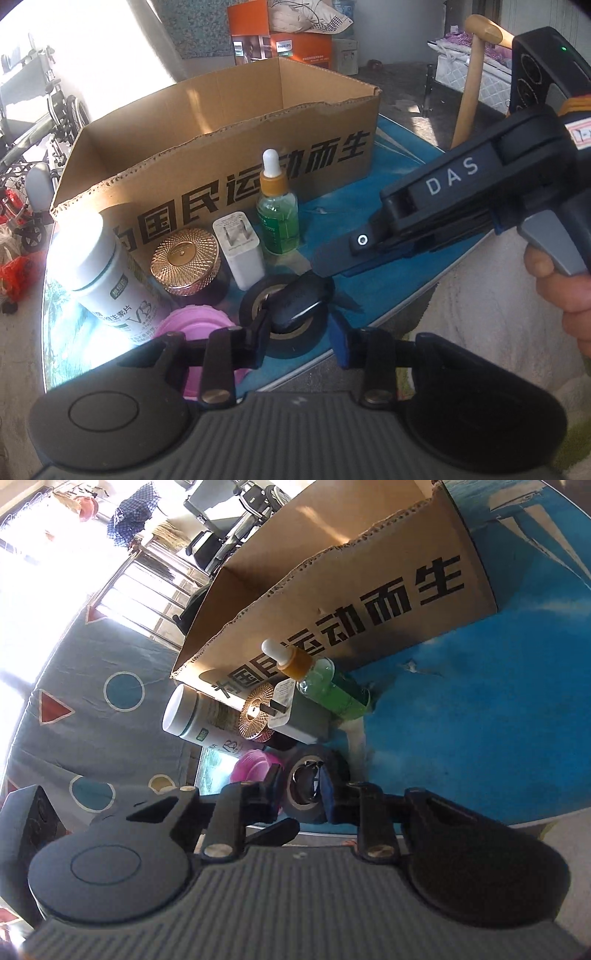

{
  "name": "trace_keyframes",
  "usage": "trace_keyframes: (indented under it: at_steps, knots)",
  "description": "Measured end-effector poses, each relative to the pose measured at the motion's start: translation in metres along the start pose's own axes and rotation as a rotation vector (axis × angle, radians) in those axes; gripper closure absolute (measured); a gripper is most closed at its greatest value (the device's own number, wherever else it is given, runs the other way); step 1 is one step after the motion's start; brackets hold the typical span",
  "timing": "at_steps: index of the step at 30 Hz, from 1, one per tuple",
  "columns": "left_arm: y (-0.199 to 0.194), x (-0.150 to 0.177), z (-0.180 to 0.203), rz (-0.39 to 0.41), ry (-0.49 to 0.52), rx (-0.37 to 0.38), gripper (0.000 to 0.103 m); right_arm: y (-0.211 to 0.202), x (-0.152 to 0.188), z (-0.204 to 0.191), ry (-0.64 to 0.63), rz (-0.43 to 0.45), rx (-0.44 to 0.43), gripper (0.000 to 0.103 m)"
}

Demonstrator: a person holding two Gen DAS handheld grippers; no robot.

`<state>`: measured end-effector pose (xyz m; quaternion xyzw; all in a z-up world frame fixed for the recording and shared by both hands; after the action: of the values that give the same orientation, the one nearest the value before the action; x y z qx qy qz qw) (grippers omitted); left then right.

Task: Organize rigid objects
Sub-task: 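Grasp the black clip-like object on the tape roll with the right gripper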

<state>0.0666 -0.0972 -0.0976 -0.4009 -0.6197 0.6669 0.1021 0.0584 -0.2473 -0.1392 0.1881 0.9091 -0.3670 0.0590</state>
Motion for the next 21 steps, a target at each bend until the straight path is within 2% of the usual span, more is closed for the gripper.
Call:
trace_keyframes:
  at_steps: [8,15,21]
  knots:
    - [0.011,-0.007,0.001,-0.023,0.010,0.009,0.069,0.013,-0.005,0.002,0.000,-0.018,0.025,0.087]
    - [0.014,-0.007,-0.001,-0.031,0.014,0.010,0.069,0.022,-0.005,0.009,0.034,-0.041,0.007,0.085]
    - [0.017,-0.010,-0.003,-0.021,0.012,0.010,0.069,0.025,-0.005,-0.003,-0.008,-0.037,0.035,0.086]
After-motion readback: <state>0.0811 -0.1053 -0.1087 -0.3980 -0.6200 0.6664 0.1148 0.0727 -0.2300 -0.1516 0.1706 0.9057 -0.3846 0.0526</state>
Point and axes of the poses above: each gripper's, at about its wrist camera, not at the fingertips, and y roughly the way its jaws point, z to its right, x to its underside, the point moved 6 cm from there along y, roughly the way its jaws point, and after that the axes turned 13 degrees about -z, right-handed, at the moved point
